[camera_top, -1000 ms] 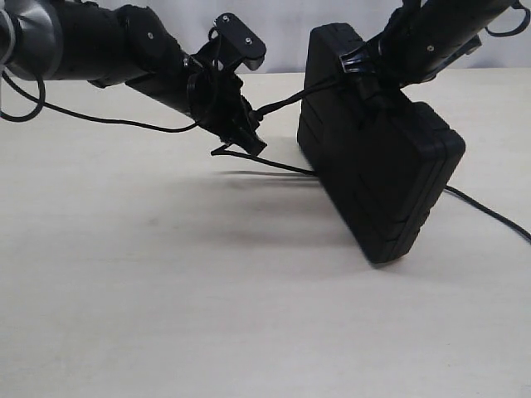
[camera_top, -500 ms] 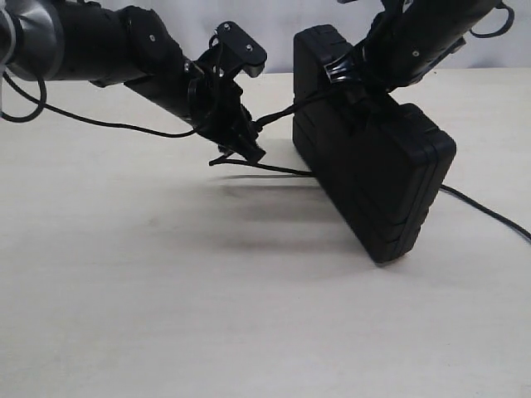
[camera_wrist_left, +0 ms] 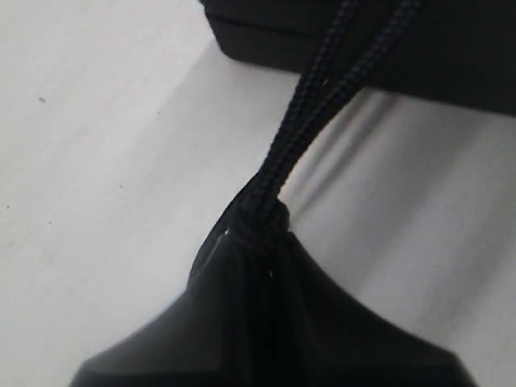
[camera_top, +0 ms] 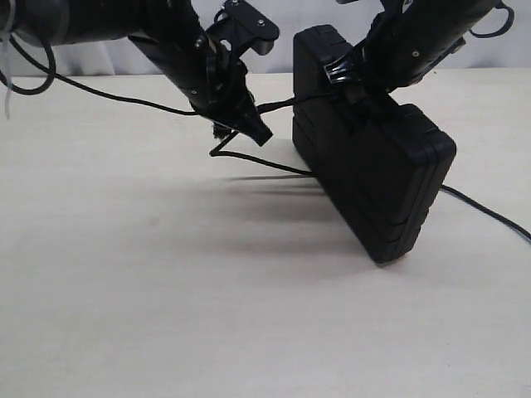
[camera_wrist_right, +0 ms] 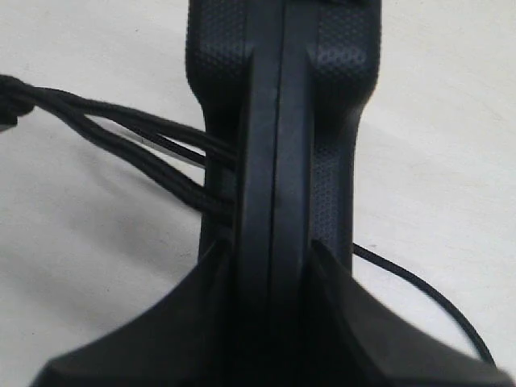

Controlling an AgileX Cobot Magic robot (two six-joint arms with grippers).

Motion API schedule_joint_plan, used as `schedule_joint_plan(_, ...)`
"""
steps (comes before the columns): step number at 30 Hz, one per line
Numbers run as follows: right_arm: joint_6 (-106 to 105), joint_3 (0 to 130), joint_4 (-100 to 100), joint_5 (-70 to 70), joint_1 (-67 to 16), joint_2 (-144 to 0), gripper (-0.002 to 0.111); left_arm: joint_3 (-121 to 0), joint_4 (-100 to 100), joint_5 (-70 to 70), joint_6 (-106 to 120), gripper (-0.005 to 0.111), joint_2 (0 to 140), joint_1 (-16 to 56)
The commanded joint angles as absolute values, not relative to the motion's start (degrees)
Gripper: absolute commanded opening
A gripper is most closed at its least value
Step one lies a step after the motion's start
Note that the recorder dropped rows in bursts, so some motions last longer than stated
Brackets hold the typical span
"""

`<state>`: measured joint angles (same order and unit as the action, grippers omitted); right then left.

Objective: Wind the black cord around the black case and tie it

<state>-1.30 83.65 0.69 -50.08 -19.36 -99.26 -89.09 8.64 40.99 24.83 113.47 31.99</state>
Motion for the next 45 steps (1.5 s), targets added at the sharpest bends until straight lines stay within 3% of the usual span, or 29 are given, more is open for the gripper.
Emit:
schedule_joint_plan(1,-1.7,83.3,0.9,-53.4,-19.5,-99.2,0.019,-91.1,7.7,42.7,21.1,0.000,113.0,33.4)
schedule_joint_plan(18,-1.7,83.3,-1.0,-54.0,-19.5,-99.2,0.019,-91.1,12.0,24.5,26.7,0.000,114.0,38.7)
schedule_joint_plan(38,-1.7,83.3,-1.0,-54.0,-19.5,-99.2,0.019,-91.1,17.5,16.6,35.9,0.000,116.0,42.4)
schedule_joint_plan(41,-1.7,83.3,-1.0,-54.0,-19.5,-99.2,0.019,-91.1,17.0,17.7,35.9,0.006,116.0,42.4)
schedule_joint_plan(45,-1.7,83.3,-1.0,-54.1,-19.5,-99.2,0.019,-91.1,16.1,18.9,35.9,0.026,116.0,42.4)
